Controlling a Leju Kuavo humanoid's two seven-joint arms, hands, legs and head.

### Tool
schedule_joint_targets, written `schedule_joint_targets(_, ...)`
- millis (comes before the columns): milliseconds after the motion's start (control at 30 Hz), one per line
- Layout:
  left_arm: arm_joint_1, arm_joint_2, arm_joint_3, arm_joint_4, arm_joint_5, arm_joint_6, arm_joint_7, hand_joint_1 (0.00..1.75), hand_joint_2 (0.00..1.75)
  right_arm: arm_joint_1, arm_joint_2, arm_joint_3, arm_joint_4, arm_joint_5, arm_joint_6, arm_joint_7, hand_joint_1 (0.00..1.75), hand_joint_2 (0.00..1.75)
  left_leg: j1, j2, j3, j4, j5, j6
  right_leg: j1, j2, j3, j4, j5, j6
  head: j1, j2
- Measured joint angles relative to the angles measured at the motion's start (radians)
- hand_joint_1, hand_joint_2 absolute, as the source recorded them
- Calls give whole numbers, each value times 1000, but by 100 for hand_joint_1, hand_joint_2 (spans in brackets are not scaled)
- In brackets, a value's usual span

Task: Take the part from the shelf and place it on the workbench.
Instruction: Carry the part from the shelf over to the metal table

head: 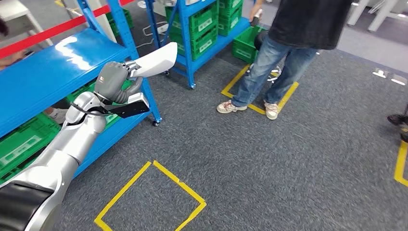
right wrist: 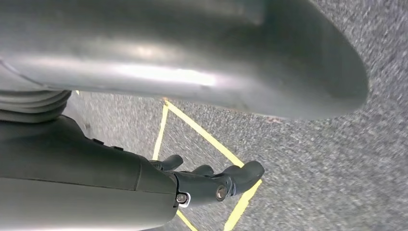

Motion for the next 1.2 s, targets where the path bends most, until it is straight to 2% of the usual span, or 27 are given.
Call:
schedule_joint_targets(67, 14, 3, 0, 2, -3, 3, -1, 175, 175, 0, 0, 0, 0, 2, 2, 10, 0, 0, 1, -21, -55, 122, -51, -3, -1, 23, -1, 0, 1, -3, -3, 0)
schedule_joint_targets(100, 22, 5, 0, 3, -4, 4, -1, 175, 175, 1, 0, 0, 0, 4, 3, 14, 0, 0, 1, -24, -69, 152, -54, -3, -1, 36, -1, 1, 1, -3, -3, 0)
schedule_joint_targets(133, 28, 7, 0, 4, -4, 6, 0, 175, 175, 3, 0, 0, 0, 5, 4, 19, 0, 0, 2, -25, -70, 150, -41, -2, -1, 49, -2, 2, 1, -3, -4, 0)
schedule_joint_targets(200, 32, 10, 0, 3, -4, 8, -2, 175, 175, 5, 0, 0, 0, 8, 5, 27, 0, 0, 4, -38, -21, 42, 26, 1, -1, 72, -2, 7, 1, 0, -5, 0)
schedule_joint_targets(233, 31, 11, 0, 3, -4, 8, -4, 175, 175, 5, 1, 0, 0, 8, 5, 31, 0, 0, 6, -57, 9, -20, 51, 3, -1, 82, -4, 9, 1, 3, -5, 0)
schedule_joint_targets(300, 29, 12, 0, 4, -4, 11, -9, 175, 175, 4, 1, 0, 0, 8, 6, 31, 0, 0, 8, -91, 45, -96, 70, 9, -2, 101, -11, 11, 5, 16, -4, 0)
schedule_joint_targets(333, 30, 11, 0, 4, -5, 13, -10, 175, 175, 5, 1, 0, 0, 8, 6, 29, 0, 0, 7, -96, 48, -102, 67, 13, -3, 110, -14, 10, 8, 24, -3, 0)
schedule_joint_targets(367, 30, 9, 0, 4, -5, 17, -10, 175, 175, 7, 1, 0, 0, 8, 6, 25, 0, 0, 6, -90, 49, -106, 69, 19, -4, 120, -18, 7, 13, 33, -3, 0)
schedule_joint_targets(400, 29, 7, 0, 3, -6, 21, -9, 175, 175, 10, 2, 0, 0, 9, 6, 20, 0, 0, 6, -81, 49, -110, 73, 27, -6, 119, -20, 6, 14, 39, -2, 0)
schedule_joint_targets(467, 26, 4, 1, -1, -6, 30, -8, 175, 175, 13, 3, 0, 0, 10, 6, 12, 0, 0, 8, -62, 50, -117, 80, 41, -3, 81, -38, 39, -7, 47, 3, 0)
schedule_joint_targets(533, 27, 4, 3, -3, -6, 37, -8, 175, 175, 10, 3, 0, 0, 11, 6, 8, 0, 0, 5, -41, 50, -119, 82, 49, 0, 31, -89, 151, -66, 50, 10, 0)
schedule_joint_targets(567, 29, 4, 4, -3, -6, 38, -8, 175, 175, 8, 3, 0, 0, 11, 6, 8, 0, 0, 3, -29, 49, -118, 81, 51, 0, 21, -120, 219, -95, 51, 12, 0)
schedule_joint_targets(600, 31, 5, 4, -3, -6, 39, -8, 175, 175, 7, 3, 0, 0, 11, 6, 8, 0, 0, 1, -18, 49, -117, 81, 53, 0, 17, -142, 269, -111, 51, 12, 0)
schedule_joint_targets(633, 33, 5, 4, -2, -6, 39, -8, 175, 175, 7, 3, 0, 0, 11, 6, 8, 0, 0, -1, -7, 49, -117, 80, 53, 0, 15, -147, 284, -110, 50, 12, 0)
schedule_joint_targets(667, 33, 5, 4, -3, -6, 39, -8, 175, 175, 7, 3, 0, 0, 12, 6, 8, 0, 0, -2, 4, 49, -116, 79, 53, 1, 12, -130, 259, -91, 47, 13, 0)
schedule_joint_targets(700, 33, 5, 4, -3, -6, 39, -8, 175, 175, 7, 3, 0, 0, 12, 6, 8, 0, 0, -3, 14, 50, -115, 77, 53, 3, 5, -96, 199, -62, 42, 13, 0)
schedule_joint_targets(767, 30, 6, 5, -3, -6, 39, -8, 175, 175, 5, 3, 0, 0, 11, 6, 8, 0, 0, -8, 32, 50, -112, 72, 48, 13, -30, -24, 66, -21, 28, 14, 0)
schedule_joint_targets(800, 28, 6, 5, -4, -6, 39, -8, 175, 175, 4, 4, 0, 0, 11, 7, 9, 0, 0, -11, 41, 51, -112, 70, 44, 18, -42, -5, 27, -14, 22, 13, 0)
schedule_joint_targets(833, 28, 5, 5, -4, -7, 39, -8, 175, 175, 3, 4, 0, 0, 11, 8, 11, 0, 0, -14, 48, 51, -112, 69, 40, 22, -47, 1, 11, -14, 16, 12, 0)
schedule_joint_targets(900, 26, 1, 5, -7, -8, 38, -8, 175, 175, 4, 4, 0, 0, 10, 8, 14, 0, 0, -16, 63, 52, -114, 65, 32, 21, -27, -1, 6, -10, 8, 10, 0)
schedule_joint_targets(967, 23, 0, 5, -11, -8, 36, -9, 175, 175, 4, 5, 0, 0, 10, 9, 16, 0, 0, -13, 40, 42, -87, 42, 22, 14, -9, 2, -1, -4, -1, 7, 0)
schedule_joint_targets(1033, 19, 4, 5, -12, -7, 28, -9, 175, 175, 3, 7, 0, 0, 10, 9, 18, 0, 0, -8, -5, -3, 16, -14, 13, 9, 9, 4, -4, -1, -7, 3, 0)
schedule_joint_targets(1067, 19, 6, 5, -11, -7, 24, -9, 175, 175, 2, 8, 0, 0, 10, 10, 19, 0, 0, -6, -18, -34, 84, -43, 11, 9, 20, 4, -4, -1, -9, 2, 0)
schedule_joint_targets(1100, 20, 7, 5, -9, -7, 20, -9, 175, 175, 2, 10, 0, 0, 10, 11, 21, 0, 0, -5, -23, -60, 138, -59, 9, 9, 32, 4, -3, -1, -9, 1, 0)
schedule_joint_targets(1133, 21, 9, 5, -8, -7, 18, -9, 175, 175, 3, 11, 0, 0, 10, 13, 22, 0, 0, -3, -25, -74, 161, -57, 7, 8, 43, 4, -2, -1, -9, 1, 0)
schedule_joint_targets(1167, 21, 9, 5, -8, -7, 17, -8, 175, 175, 4, 13, 0, 0, 10, 14, 22, 0, 0, -1, -26, -70, 147, -35, 6, 7, 55, 4, 0, -2, -9, 0, 0)
schedule_joint_targets(1200, 19, 10, 5, -8, -7, 17, -8, 175, 175, 5, 15, 0, 0, 10, 15, 23, 0, 0, 2, -30, -50, 97, 1, 5, 6, 67, 4, 3, -2, -7, 0, 0)
